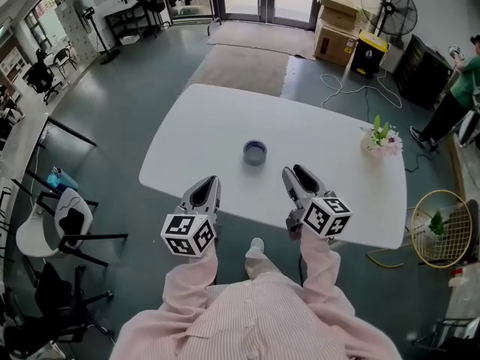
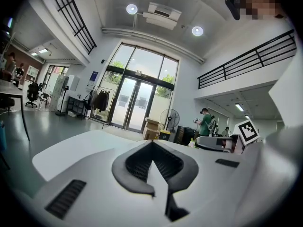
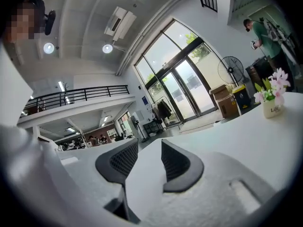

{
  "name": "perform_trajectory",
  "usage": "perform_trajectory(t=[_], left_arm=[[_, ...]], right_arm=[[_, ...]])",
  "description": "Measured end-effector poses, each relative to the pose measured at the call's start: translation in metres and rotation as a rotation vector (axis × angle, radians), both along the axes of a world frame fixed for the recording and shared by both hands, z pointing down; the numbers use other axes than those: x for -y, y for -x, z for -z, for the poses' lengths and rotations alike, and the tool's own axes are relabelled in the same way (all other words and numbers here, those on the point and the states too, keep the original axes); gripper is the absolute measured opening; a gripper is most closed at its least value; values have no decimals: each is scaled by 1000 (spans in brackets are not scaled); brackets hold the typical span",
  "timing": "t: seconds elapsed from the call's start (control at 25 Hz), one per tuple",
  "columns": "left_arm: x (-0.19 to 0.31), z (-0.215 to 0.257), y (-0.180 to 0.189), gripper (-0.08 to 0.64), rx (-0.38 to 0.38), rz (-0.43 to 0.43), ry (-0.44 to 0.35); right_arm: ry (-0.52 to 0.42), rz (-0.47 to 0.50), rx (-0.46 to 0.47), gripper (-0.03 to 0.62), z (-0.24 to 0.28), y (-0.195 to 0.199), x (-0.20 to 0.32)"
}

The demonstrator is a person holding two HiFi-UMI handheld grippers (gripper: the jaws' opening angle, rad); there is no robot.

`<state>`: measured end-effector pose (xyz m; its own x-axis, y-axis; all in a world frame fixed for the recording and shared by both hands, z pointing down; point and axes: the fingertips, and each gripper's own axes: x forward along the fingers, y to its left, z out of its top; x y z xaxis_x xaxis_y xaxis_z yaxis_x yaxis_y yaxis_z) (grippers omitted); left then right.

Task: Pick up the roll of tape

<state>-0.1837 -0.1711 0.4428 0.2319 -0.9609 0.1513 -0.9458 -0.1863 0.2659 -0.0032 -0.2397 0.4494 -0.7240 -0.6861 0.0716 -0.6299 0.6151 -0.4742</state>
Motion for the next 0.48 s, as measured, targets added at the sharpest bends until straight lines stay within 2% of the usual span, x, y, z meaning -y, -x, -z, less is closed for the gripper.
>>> perform_trajectory(t=[0.48], left_arm=[[86,-20,8,2,2,-20,61]], right_arm=[[100,76,-31,147,-23,30,85]])
